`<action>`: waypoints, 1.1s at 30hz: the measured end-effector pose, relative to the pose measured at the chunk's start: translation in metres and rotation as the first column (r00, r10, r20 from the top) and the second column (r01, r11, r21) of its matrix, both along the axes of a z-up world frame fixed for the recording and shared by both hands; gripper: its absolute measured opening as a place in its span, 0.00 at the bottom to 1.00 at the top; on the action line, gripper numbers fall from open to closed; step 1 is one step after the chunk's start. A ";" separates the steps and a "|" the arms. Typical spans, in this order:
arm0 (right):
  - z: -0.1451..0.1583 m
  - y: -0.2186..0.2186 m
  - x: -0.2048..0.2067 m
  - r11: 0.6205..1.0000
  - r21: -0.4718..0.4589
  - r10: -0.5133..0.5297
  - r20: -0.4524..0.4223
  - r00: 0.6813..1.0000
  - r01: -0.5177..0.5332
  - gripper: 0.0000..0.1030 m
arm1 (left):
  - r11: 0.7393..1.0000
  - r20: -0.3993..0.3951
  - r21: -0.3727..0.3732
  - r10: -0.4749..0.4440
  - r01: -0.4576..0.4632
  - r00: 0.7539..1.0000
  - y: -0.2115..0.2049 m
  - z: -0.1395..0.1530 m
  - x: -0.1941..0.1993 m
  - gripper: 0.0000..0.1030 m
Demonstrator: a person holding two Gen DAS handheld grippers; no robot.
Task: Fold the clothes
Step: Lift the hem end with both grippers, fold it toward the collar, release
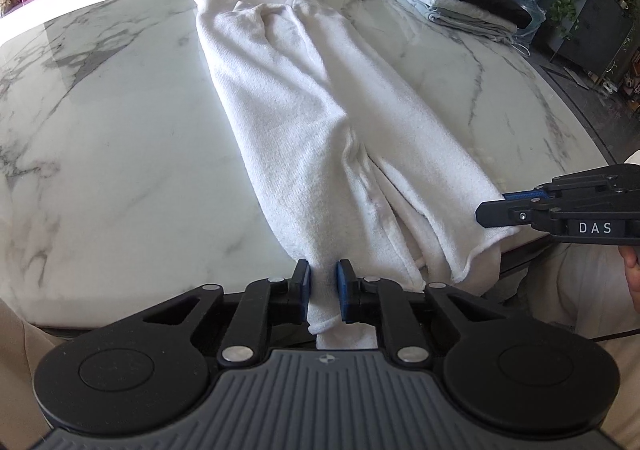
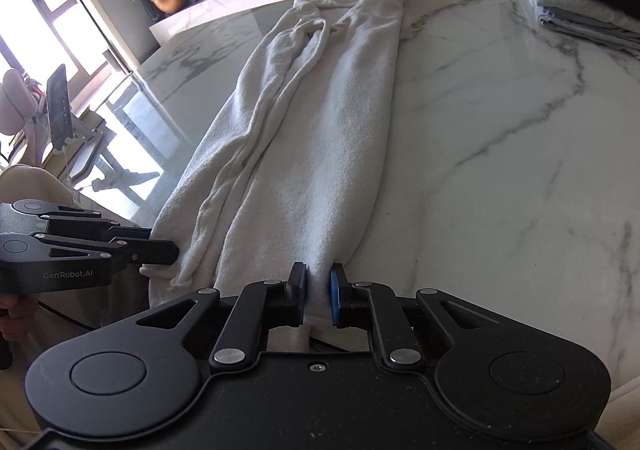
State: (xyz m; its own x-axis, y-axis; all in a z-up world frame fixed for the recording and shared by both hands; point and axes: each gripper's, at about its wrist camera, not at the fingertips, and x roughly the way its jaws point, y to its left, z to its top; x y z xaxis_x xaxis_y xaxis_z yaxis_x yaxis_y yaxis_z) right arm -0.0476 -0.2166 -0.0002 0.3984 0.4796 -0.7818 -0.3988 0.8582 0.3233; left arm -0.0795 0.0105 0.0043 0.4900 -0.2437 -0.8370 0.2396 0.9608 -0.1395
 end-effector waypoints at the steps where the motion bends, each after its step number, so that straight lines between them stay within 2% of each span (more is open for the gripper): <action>1: 0.002 0.001 -0.002 1.000 -0.008 0.002 0.010 1.000 -0.002 0.08 | 1.000 0.007 0.004 -0.004 0.004 1.000 0.000 0.002 -0.002 0.10; 9: 0.028 0.001 -0.010 1.000 0.009 0.021 0.039 0.999 -0.021 0.08 | 0.998 0.062 -0.010 -0.055 0.056 0.997 0.002 0.040 -0.018 0.09; 16: 0.065 -0.005 -0.002 0.993 0.114 0.032 0.050 0.998 -0.037 0.07 | 0.993 0.110 -0.067 -0.088 0.096 0.990 0.011 0.077 -0.013 0.09; 19: 0.079 -0.004 0.013 0.988 0.146 0.033 0.068 0.997 -0.043 0.07 | 0.991 0.131 -0.098 -0.078 0.091 0.988 0.018 0.089 0.003 0.09; 23: 0.092 0.001 0.041 0.989 0.138 0.033 0.105 0.994 -0.047 0.07 | 0.992 0.156 -0.106 -0.054 0.071 0.986 0.025 0.100 0.032 0.09; 33: 0.078 0.016 0.138 0.990 0.138 -0.040 0.119 0.992 0.024 0.07 | 0.990 0.145 -0.142 0.045 -0.025 0.988 0.051 0.080 0.137 0.09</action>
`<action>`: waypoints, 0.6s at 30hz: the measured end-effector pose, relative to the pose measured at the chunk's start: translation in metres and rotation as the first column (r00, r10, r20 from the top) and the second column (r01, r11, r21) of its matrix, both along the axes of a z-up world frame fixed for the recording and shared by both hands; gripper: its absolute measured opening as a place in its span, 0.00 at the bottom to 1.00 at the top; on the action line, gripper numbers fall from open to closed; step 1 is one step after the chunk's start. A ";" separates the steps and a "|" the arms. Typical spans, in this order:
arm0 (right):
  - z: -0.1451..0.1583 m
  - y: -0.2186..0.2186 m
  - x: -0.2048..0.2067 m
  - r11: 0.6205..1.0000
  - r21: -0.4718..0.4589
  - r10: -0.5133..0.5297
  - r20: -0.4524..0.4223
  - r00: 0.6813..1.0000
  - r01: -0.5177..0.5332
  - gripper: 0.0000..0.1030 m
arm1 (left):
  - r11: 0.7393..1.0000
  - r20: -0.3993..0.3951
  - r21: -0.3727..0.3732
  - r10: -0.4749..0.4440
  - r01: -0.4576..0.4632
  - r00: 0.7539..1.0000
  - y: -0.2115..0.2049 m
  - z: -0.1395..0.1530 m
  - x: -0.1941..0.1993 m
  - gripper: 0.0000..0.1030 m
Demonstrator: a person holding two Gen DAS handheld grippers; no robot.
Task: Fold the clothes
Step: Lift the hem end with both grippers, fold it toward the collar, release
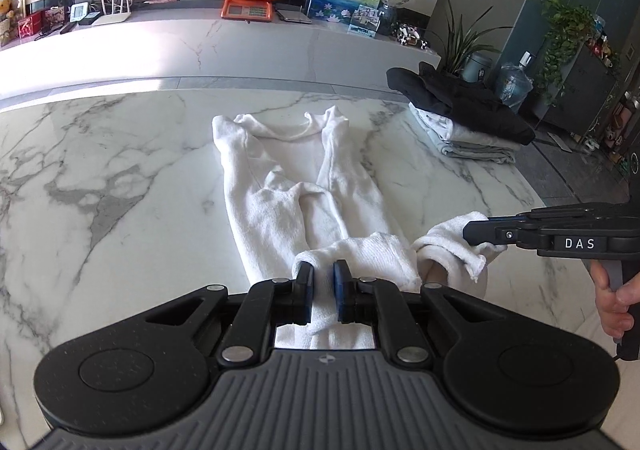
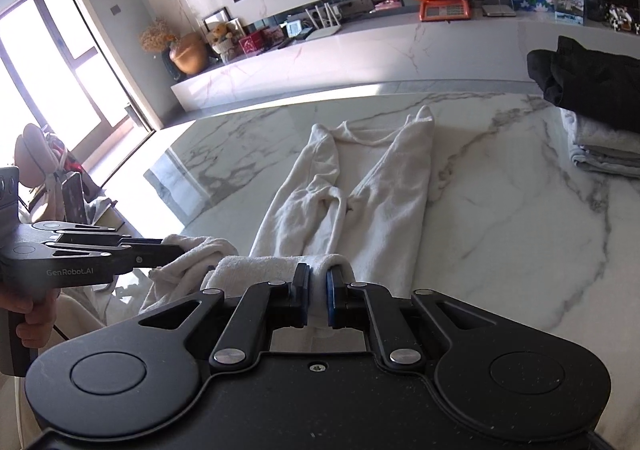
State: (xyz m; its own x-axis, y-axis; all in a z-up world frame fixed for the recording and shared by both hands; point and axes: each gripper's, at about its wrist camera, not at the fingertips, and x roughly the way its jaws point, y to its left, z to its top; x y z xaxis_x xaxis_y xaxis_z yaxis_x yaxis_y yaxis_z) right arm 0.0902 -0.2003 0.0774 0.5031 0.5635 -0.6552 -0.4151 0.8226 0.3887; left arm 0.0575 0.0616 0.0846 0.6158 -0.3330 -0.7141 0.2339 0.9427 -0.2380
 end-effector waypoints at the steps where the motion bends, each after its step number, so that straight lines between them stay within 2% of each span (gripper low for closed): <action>1: -0.003 0.001 0.011 1.000 0.001 -0.008 -0.004 1.000 0.008 0.07 | 1.000 0.000 -0.006 0.007 -0.007 1.000 0.002 -0.002 0.012 0.09; 5: -0.018 0.006 0.053 0.999 0.006 -0.032 -0.022 0.999 0.032 0.07 | 0.999 -0.008 -0.027 0.035 -0.035 0.999 0.009 -0.017 0.051 0.09; 10: -0.042 0.011 0.085 0.998 -0.003 -0.068 -0.049 0.996 0.068 0.07 | 0.998 -0.022 -0.037 0.051 -0.052 0.998 0.009 -0.048 0.089 0.09; 13: -0.061 0.014 0.098 0.997 -0.013 -0.080 -0.068 0.994 0.079 0.07 | 0.997 -0.026 -0.040 0.064 -0.065 0.998 0.010 -0.066 0.099 0.10; 18: -0.083 0.016 0.101 0.997 -0.021 -0.071 -0.073 0.995 0.070 0.12 | 0.998 0.001 0.008 0.060 -0.060 0.998 0.006 -0.082 0.099 0.14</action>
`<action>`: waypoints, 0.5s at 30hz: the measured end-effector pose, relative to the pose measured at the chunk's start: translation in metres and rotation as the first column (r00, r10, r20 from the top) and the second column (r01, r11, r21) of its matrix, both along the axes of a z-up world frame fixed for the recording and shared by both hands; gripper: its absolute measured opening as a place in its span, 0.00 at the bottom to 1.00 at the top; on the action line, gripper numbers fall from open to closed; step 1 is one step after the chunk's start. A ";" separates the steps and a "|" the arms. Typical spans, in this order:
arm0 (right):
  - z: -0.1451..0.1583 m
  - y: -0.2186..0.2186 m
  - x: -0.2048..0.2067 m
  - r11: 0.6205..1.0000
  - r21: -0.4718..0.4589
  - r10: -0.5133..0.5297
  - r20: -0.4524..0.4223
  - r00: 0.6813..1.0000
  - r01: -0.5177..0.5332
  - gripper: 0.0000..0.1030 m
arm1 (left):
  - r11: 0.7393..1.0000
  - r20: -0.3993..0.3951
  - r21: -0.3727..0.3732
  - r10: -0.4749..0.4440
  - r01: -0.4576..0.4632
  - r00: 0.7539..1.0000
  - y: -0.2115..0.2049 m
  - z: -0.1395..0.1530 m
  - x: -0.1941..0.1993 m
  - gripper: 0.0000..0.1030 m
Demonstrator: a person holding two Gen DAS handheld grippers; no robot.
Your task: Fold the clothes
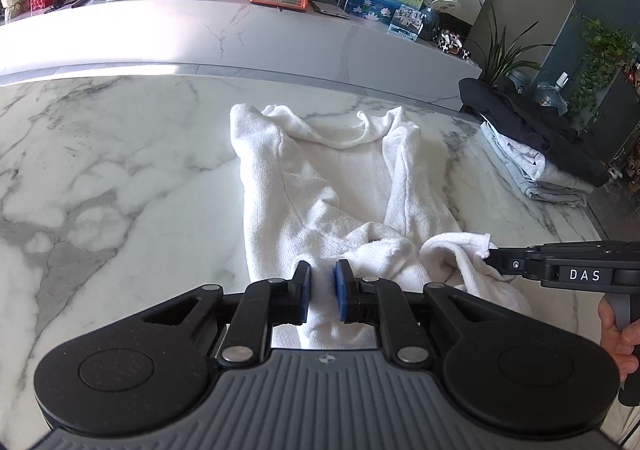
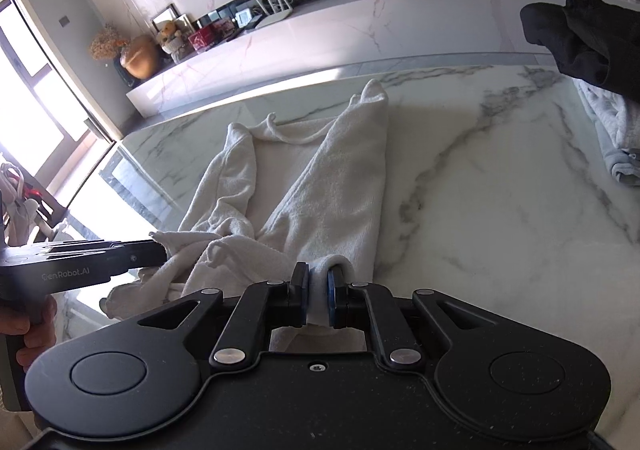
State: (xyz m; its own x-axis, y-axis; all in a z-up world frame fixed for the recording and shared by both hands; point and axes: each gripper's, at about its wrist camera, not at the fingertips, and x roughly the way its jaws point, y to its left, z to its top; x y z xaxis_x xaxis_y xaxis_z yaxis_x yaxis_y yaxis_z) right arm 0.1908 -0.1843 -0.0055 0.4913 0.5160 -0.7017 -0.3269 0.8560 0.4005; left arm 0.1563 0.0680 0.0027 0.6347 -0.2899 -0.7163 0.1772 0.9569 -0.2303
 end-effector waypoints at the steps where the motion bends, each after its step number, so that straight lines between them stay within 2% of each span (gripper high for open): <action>1: -0.002 -0.001 -0.001 1.000 0.003 0.001 0.004 1.000 -0.001 0.12 | 1.000 0.019 0.019 -0.009 0.008 1.000 -0.002 0.000 -0.002 0.15; 5: 0.003 -0.004 -0.004 1.000 0.003 0.004 0.009 1.000 -0.004 0.13 | 0.999 0.044 0.031 -0.009 0.007 0.999 -0.004 0.012 -0.008 0.17; 7: 0.012 -0.003 -0.007 1.000 -0.006 0.007 0.026 1.000 -0.006 0.15 | 0.999 0.087 0.053 -0.003 -0.002 0.996 -0.005 0.025 -0.016 0.29; 8: 0.018 -0.002 -0.010 1.000 -0.020 0.010 0.040 0.999 -0.009 0.19 | 0.997 0.116 0.074 0.001 -0.010 0.993 -0.006 0.032 -0.021 0.38; 10: 0.029 0.000 -0.020 0.998 -0.054 0.015 0.074 0.997 -0.011 0.36 | 0.993 0.170 0.115 0.000 -0.020 0.985 -0.008 0.045 -0.032 0.40; 11: 0.034 0.001 -0.020 0.997 -0.075 0.017 0.103 0.995 -0.009 0.48 | 0.991 0.184 0.129 -0.001 -0.023 0.983 -0.008 0.049 -0.036 0.40; 15: 0.052 0.002 -0.034 0.994 -0.108 0.035 0.166 0.986 -0.018 0.49 | 0.989 0.178 0.149 -0.028 0.001 0.984 -0.009 0.060 -0.051 0.40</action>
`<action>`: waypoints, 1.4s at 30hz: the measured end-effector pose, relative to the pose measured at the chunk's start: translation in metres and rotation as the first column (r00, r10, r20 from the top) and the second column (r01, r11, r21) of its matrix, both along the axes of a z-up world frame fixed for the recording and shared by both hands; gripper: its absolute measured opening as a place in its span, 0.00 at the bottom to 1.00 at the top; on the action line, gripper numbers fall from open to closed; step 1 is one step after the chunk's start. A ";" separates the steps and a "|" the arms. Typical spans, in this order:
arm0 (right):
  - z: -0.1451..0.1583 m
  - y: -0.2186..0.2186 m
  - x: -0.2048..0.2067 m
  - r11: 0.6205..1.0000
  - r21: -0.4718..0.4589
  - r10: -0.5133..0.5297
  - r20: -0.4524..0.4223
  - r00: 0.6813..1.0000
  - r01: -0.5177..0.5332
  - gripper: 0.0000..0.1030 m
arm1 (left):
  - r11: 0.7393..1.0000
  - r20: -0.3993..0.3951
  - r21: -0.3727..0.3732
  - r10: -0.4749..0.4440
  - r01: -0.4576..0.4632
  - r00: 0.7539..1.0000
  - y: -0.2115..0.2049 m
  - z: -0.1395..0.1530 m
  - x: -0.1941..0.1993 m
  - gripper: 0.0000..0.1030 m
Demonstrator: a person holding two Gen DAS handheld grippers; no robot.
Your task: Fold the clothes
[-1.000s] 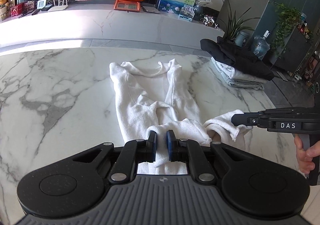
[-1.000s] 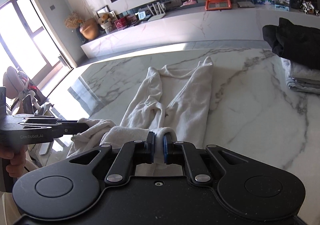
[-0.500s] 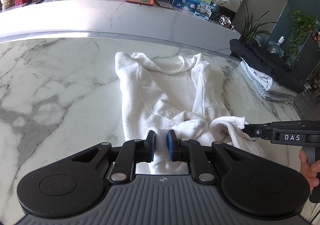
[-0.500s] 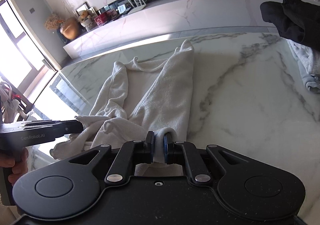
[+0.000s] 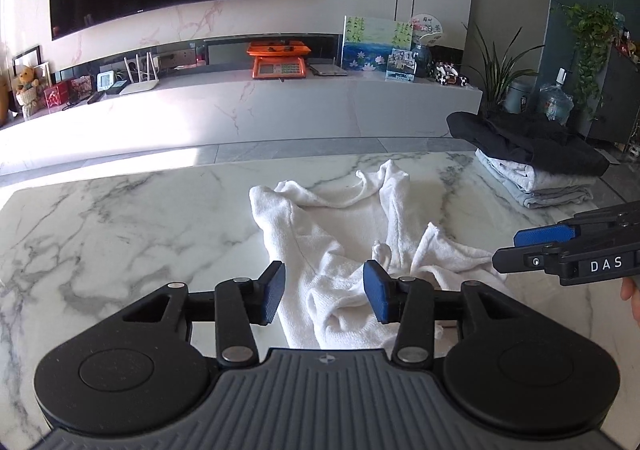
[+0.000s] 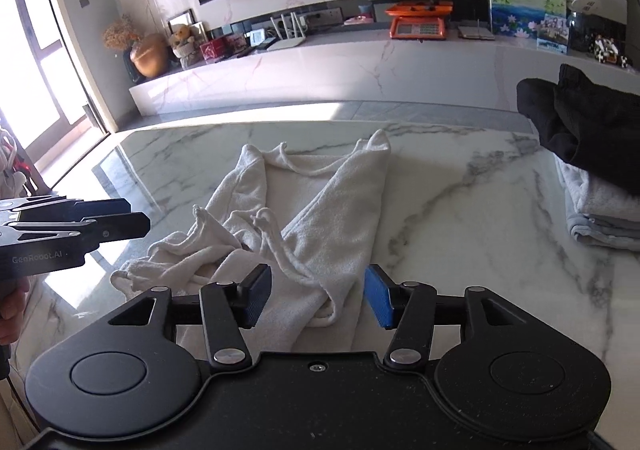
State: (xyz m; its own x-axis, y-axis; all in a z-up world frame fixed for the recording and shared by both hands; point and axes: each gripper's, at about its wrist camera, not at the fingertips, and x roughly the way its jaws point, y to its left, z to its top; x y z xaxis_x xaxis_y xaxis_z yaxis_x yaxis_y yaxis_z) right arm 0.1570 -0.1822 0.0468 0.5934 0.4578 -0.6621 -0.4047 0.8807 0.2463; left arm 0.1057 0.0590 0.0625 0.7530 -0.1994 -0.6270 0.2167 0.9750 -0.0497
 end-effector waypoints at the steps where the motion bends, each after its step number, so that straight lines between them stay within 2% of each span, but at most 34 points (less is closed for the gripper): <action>1: 0.003 0.000 -0.004 1.000 0.005 0.010 0.005 1.000 -0.010 0.48 | 1.000 -0.008 0.000 -0.009 0.009 1.000 0.000 0.001 -0.003 0.38; 3: 0.009 0.000 -0.014 0.999 0.010 0.032 0.014 0.999 -0.032 0.43 | 1.000 -0.020 0.006 -0.031 0.031 0.999 -0.001 0.001 -0.013 0.28; 4: 0.010 0.001 -0.019 0.999 0.008 0.044 0.021 0.999 -0.044 0.41 | 0.999 -0.018 0.009 -0.041 0.041 0.999 -0.002 0.000 -0.017 0.28; 6: 0.010 0.003 -0.031 0.997 0.004 0.072 0.036 0.997 -0.072 0.26 | 0.998 -0.007 0.014 -0.056 0.056 0.998 -0.005 -0.003 -0.024 0.27; 10: 0.003 0.017 -0.044 0.989 -0.008 0.146 0.027 0.989 -0.146 0.26 | 0.995 -0.019 -0.004 -0.096 0.096 0.995 -0.012 -0.009 -0.024 0.27; 13: -0.008 0.033 -0.046 0.980 -0.024 0.196 -0.009 0.981 -0.196 0.24 | 0.989 -0.035 0.016 -0.144 0.145 0.989 -0.025 -0.017 -0.020 0.27; 19: -0.029 0.042 -0.024 0.987 -0.043 0.153 -0.046 0.987 -0.155 0.19 | 0.987 -0.085 0.016 -0.160 0.161 0.984 -0.037 -0.040 0.002 0.27; 29: -0.029 0.048 0.025 0.992 -0.060 0.111 0.016 0.994 -0.110 0.16 | 0.984 -0.057 0.056 -0.169 0.172 0.984 -0.043 -0.042 0.037 0.27; 36: -0.043 0.047 0.051 0.994 -0.062 0.094 0.020 0.995 -0.092 0.16 | 0.987 -0.054 0.070 -0.144 0.147 0.988 -0.041 -0.056 0.063 0.27; 42: -0.061 0.050 0.064 0.993 -0.064 0.101 0.018 0.995 -0.100 0.16 | 0.988 -0.075 0.052 -0.142 0.147 0.987 -0.039 -0.067 0.072 0.27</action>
State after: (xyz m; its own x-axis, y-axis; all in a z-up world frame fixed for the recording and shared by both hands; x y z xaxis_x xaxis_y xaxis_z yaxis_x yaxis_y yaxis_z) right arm 0.2208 -0.1325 -0.0139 0.5603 0.4735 -0.6796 -0.4966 0.8487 0.1819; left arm 0.1777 0.0197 -0.0048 0.6723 -0.2650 -0.6912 0.3535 0.9353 -0.0148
